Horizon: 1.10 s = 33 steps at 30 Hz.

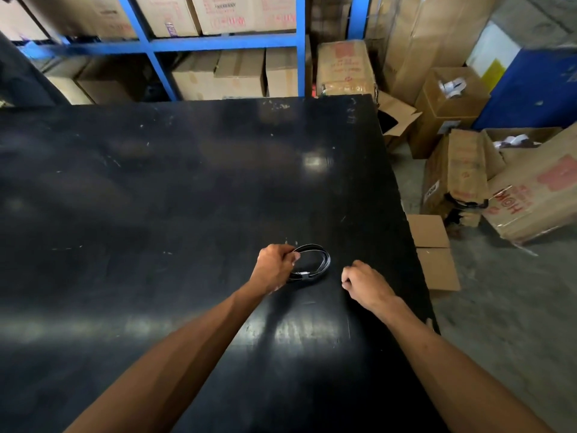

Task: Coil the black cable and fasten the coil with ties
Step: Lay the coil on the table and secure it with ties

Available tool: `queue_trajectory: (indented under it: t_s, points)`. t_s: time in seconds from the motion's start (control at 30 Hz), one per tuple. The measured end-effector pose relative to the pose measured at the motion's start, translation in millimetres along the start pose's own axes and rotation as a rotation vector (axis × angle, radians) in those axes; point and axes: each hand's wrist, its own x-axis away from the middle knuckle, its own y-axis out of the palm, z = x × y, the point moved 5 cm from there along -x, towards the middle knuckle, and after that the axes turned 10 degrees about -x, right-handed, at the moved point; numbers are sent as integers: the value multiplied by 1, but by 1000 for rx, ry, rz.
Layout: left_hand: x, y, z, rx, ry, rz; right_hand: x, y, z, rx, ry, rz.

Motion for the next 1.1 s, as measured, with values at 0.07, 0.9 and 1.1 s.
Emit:
queue_trajectory:
  t_s: [0.07,0.9,1.1]
  points:
    - [1,-1,2,6,-5,-9,3,-13,-11,-103,-105,73]
    - [37,-10,33,469,87,-266,75,-72,-102,130,-668,599]
    - [38,-14,36,640,11,-363,78,-72,-105,223,-701,619]
